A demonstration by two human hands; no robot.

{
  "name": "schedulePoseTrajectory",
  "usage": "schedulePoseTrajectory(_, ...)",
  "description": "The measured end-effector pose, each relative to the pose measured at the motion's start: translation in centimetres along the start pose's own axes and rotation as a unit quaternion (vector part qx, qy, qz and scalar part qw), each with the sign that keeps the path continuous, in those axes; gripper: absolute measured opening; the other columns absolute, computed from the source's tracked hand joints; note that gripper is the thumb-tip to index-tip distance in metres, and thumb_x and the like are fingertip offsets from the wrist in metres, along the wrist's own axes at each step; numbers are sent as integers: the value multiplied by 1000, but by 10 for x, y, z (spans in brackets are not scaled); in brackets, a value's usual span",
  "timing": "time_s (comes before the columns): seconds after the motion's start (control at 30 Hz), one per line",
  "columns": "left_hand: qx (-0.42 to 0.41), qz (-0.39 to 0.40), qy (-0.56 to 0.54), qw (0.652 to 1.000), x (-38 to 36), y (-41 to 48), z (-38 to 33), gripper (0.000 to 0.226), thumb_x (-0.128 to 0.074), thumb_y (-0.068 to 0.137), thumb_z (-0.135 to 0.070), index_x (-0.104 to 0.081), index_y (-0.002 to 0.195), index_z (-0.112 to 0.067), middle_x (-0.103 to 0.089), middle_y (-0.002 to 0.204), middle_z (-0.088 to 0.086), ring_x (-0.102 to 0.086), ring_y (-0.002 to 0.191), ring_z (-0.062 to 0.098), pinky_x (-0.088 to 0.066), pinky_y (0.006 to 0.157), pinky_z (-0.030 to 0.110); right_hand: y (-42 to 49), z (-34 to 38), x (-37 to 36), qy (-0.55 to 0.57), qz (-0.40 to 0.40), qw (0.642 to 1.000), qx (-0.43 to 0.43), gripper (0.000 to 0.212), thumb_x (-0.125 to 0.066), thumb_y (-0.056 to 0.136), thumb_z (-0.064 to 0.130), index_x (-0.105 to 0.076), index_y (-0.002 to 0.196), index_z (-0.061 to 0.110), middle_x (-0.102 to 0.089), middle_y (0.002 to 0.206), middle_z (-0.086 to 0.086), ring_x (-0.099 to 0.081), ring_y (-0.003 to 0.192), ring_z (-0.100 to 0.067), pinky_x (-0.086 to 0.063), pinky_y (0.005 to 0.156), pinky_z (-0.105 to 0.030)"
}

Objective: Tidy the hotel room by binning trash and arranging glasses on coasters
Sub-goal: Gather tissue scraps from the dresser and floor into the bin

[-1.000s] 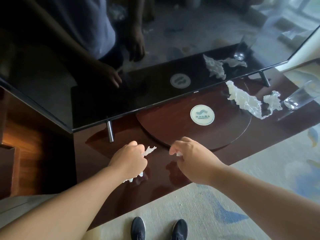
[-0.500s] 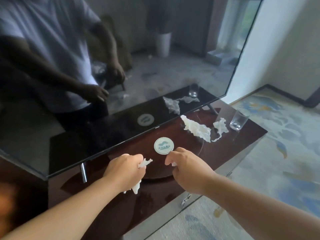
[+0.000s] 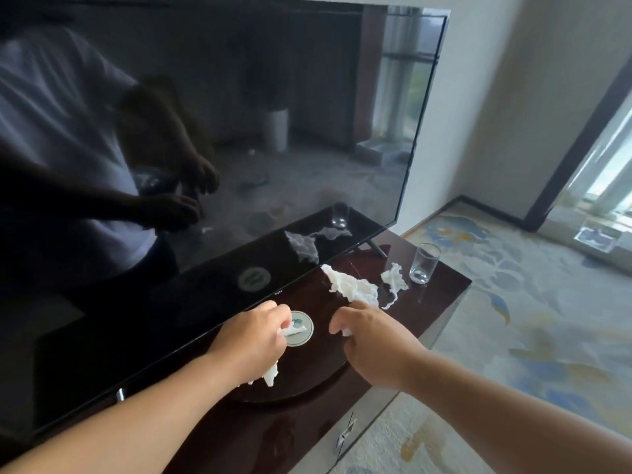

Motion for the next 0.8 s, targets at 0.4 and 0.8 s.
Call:
schedulePoseTrajectory(0.4,-55,5,-39,998,1,44,-7,16,-45,81,-13,-53,86,-25,-53,87,-7,-53,72,17,-28,50,26,22,-19,12,-20,-16,999,-32,36,-42,87,10,-59,112,30,-52,110,8,-51,103,-12,-46,84,-28)
schedulePoseTrajectory(0.8,16,-12,-34,999,-32,117,-54,16,-44,76,-11,-54,83,-22,-52,81,-5,-53,71,18,-37,57,32,70,-118,36,-10,10,1000,23,35,-46,86,12,-59,109,34,-48,104,13,-48,96,-10,-40,78,-24)
Point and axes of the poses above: each hand's wrist, its own y-axis towards the middle knuckle, its own x-axis out of the back of the hand, z = x × y, the point moved 3 cm from there along y, towards the middle knuckle
